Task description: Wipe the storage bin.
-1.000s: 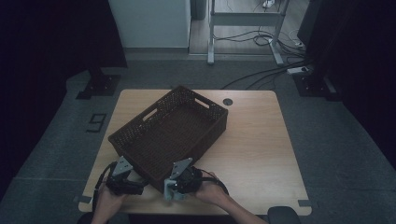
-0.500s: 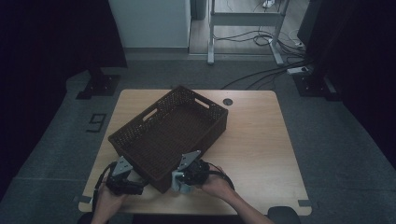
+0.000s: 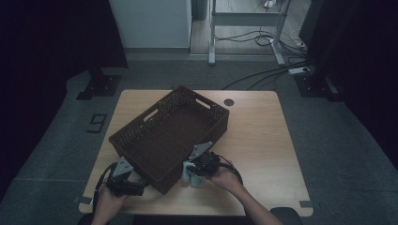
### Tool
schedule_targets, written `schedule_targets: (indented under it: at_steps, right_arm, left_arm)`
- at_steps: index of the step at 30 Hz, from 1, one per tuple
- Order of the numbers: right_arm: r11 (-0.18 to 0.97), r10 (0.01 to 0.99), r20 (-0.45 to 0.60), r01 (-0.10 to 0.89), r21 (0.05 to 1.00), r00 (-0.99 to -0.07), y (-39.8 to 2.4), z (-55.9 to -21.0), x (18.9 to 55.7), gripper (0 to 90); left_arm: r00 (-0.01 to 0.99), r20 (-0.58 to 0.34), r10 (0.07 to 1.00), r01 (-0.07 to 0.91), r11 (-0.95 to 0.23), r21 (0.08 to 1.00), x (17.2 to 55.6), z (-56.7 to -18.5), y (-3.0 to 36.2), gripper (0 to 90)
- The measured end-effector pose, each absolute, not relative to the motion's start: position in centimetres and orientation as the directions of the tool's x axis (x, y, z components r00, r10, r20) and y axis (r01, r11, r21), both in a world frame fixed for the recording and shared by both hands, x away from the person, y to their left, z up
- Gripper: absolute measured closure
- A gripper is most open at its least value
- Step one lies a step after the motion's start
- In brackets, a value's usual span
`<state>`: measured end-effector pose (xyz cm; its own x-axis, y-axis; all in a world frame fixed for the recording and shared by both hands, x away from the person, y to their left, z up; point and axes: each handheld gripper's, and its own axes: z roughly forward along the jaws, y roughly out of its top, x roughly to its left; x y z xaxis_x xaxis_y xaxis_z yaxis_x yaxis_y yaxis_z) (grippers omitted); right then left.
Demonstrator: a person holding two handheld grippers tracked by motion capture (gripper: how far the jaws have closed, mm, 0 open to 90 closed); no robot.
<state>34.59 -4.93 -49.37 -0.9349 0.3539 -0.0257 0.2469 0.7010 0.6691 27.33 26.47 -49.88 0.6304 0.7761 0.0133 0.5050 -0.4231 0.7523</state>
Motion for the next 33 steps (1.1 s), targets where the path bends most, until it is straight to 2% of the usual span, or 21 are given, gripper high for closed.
schedule_targets:
  at_steps: [33]
  right_arm:
    - [0.629,0.531,-0.033,0.368,0.684,-0.847,-10.4,-48.9,39.5,72.9]
  left_arm:
    - [0.63,0.012,0.777,0.506,-0.421,0.753,27.3,-49.9,26.5,0.0]
